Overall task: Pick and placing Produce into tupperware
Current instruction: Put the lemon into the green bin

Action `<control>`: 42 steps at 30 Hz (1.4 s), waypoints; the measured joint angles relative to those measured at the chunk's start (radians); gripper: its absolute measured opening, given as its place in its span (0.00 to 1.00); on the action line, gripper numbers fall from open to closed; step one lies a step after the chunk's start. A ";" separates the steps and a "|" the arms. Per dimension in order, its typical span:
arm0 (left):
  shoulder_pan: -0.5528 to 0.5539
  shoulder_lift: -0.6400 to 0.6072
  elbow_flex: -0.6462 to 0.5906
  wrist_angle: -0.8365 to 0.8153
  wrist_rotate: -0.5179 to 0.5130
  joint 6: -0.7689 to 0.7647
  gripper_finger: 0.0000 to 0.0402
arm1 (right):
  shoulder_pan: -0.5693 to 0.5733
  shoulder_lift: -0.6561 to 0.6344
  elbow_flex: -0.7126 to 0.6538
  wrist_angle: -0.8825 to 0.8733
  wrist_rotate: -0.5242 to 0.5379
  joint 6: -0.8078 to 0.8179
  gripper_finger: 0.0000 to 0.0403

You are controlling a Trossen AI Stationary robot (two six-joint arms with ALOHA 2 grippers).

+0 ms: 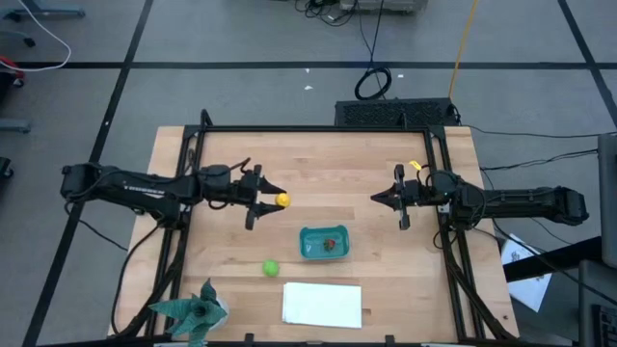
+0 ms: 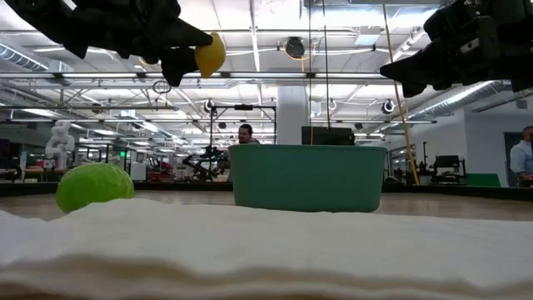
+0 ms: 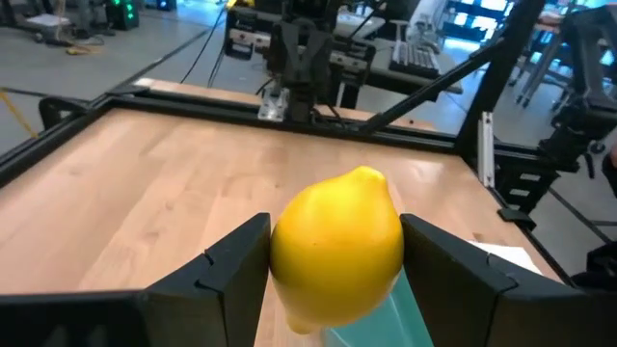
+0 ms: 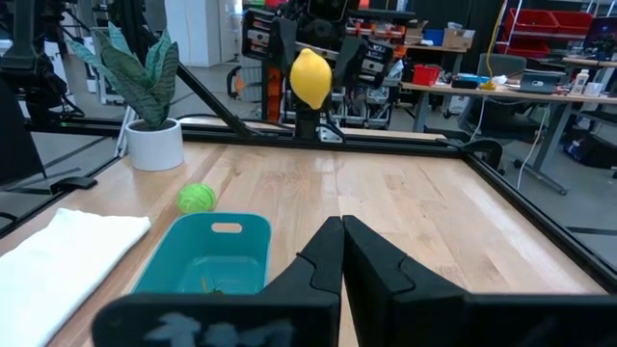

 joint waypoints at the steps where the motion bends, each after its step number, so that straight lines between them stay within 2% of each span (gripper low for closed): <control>1: -0.003 0.006 0.000 0.006 -0.006 -0.004 0.54 | 0.000 0.000 0.000 0.000 0.000 0.000 0.00; 10: -0.042 0.014 0.039 0.010 -0.032 -0.009 0.54 | 0.000 0.000 0.000 0.000 0.000 0.000 0.00; 16: -0.073 0.052 0.096 -0.044 -0.039 -0.021 0.54 | 0.000 0.000 0.000 0.000 0.000 0.000 0.00; 24: -0.110 0.198 0.233 -0.141 -0.039 -0.013 0.54 | 0.000 0.002 0.000 0.001 0.000 0.000 0.00; 42: -0.111 0.479 0.527 -0.403 -0.036 0.029 0.54 | 0.000 0.002 0.000 0.000 0.000 0.000 0.00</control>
